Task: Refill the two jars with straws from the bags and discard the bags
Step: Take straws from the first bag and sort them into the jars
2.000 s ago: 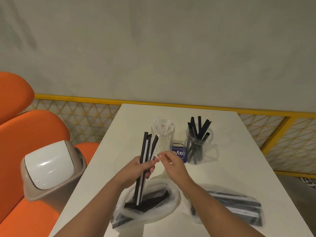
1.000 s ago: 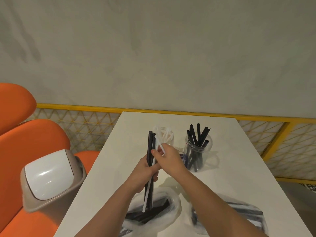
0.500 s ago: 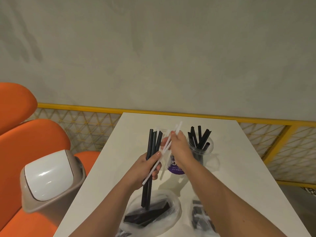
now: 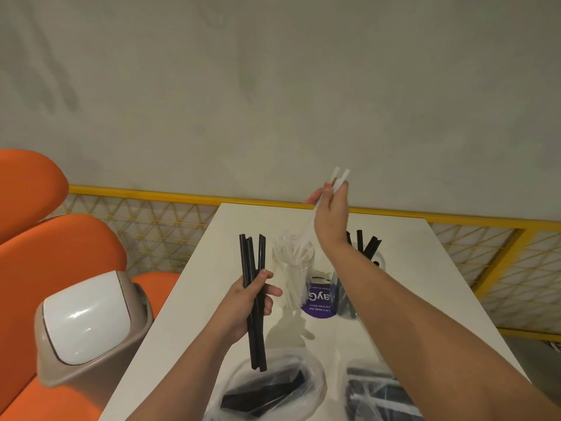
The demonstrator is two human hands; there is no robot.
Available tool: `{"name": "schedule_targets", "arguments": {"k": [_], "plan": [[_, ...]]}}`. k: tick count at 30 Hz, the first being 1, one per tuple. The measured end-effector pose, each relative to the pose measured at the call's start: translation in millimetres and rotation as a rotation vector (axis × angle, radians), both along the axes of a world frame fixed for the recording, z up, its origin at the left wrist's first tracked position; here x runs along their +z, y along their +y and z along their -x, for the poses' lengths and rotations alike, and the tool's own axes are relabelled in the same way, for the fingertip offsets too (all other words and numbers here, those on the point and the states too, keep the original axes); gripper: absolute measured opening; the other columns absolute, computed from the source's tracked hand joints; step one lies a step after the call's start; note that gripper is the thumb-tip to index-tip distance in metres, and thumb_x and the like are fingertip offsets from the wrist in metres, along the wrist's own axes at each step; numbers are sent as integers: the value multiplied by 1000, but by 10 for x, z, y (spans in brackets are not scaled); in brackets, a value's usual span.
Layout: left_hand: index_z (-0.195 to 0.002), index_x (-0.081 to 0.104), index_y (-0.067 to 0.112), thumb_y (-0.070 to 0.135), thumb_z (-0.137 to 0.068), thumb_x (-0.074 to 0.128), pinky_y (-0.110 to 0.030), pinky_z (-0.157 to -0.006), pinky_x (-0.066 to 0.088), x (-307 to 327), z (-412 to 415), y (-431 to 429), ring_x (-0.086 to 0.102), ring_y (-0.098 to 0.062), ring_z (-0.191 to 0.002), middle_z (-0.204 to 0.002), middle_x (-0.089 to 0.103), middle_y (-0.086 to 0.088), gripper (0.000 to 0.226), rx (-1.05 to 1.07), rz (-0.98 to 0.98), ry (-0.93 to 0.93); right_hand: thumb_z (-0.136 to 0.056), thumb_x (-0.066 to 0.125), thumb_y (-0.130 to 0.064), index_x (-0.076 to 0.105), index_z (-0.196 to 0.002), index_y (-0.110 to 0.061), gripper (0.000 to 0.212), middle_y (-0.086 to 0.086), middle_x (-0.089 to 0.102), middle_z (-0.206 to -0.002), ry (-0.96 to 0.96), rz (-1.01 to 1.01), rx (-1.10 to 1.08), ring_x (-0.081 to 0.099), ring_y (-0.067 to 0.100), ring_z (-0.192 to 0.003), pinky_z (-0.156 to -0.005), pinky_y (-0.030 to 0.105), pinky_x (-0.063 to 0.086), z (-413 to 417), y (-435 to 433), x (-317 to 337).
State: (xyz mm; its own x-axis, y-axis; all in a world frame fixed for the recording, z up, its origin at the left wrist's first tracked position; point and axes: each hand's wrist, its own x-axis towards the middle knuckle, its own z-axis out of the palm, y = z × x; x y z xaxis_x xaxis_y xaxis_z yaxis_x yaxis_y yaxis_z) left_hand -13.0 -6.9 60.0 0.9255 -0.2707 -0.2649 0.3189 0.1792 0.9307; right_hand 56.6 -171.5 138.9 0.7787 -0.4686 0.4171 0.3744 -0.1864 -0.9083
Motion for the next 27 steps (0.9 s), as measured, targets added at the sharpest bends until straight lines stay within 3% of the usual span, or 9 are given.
{"name": "schedule_targets", "arguments": {"k": [2, 4, 8, 12, 15, 17, 20, 23, 27], "plan": [[-104, 53, 7, 33, -97, 43, -23, -47, 41, 4, 9, -13, 44, -14, -42, -70, 67, -10, 28, 4, 12, 5, -102, 27, -18, 42, -103, -7, 18, 0, 59, -77, 95, 71, 48, 54, -9, -67, -63, -2, 38, -21, 44, -184], [-104, 50, 5, 33, -99, 40, -22, -43, 37, 11, 20, -25, 40, -13, -39, -67, 64, -10, 31, 10, 26, 20, -102, 29, -19, 44, -109, -2, 24, 3, 60, -92, 240, 147, 108, 55, 0, -82, -66, 2, 38, -45, 54, -361], [-97, 47, 9, 30, -100, 40, -21, -41, 35, 23, 34, -23, 37, -12, -39, -66, 63, -9, 22, -29, 32, 19, -101, 34, -20, 46, -119, -5, 26, 10, 56, -115, 444, 458, 147, 54, 20, -108, -80, 22, 42, -93, 7, -614], [-101, 46, 10, 30, -100, 39, -21, -43, 35, 25, 41, -46, 37, -12, -39, -66, 62, -10, 21, -16, 39, 3, -97, 45, -20, 32, -139, -10, 46, 10, 38, -137, 337, 550, 27, 37, 21, -127, -103, 28, 34, 16, 14, -522], [-106, 46, 10, 30, -100, 39, -23, -45, 35, 39, 43, -96, 37, -12, -39, -66, 63, -10, 23, 7, 47, -11, -95, 49, -29, 40, -133, -11, 43, 8, 50, -119, 187, 384, 28, 47, 16, -110, -93, 26, 41, 230, 133, -375], [-105, 46, 10, 30, -101, 38, -23, -45, 35, 66, 58, -143, 38, -13, -39, -65, 63, -10, 23, 4, 63, -22, -91, 54, -39, 46, -125, -16, 42, 4, 56, -106, 329, 312, 191, 53, 14, -98, -87, 27, 45, 364, 240, -335], [-104, 52, 11, 31, -101, 35, -25, -48, 37, 118, 96, -210, 42, -15, -41, -67, 65, -10, 27, -34, 33, -66, -88, 58, -42, 56, -114, -14, 38, 5, 63, -104, 651, 157, 437, 59, 17, -97, -89, 31, 48, 502, 327, -350], [-107, 56, 14, 32, -101, 32, -24, -49, 43, 154, 140, -258, 50, -17, -45, -69, 67, -10, 30, -82, 24, -102, -91, 56, -33, 66, -93, -10, 25, 8, 67, -83, 717, 48, 524, 64, 21, -83, -81, 31, 50, 558, 307, -326], [-107, 60, 6, 36, -100, 36, -29, -57, 54, 152, 163, -307, 66, -23, -61, -77, 70, -16, 40, -60, 55, -50, -92, 55, -31, 63, -86, -13, 20, 10, 68, -86, 748, 5, 475, 66, 24, -86, -76, 32, 52, 620, 289, -264]]}}
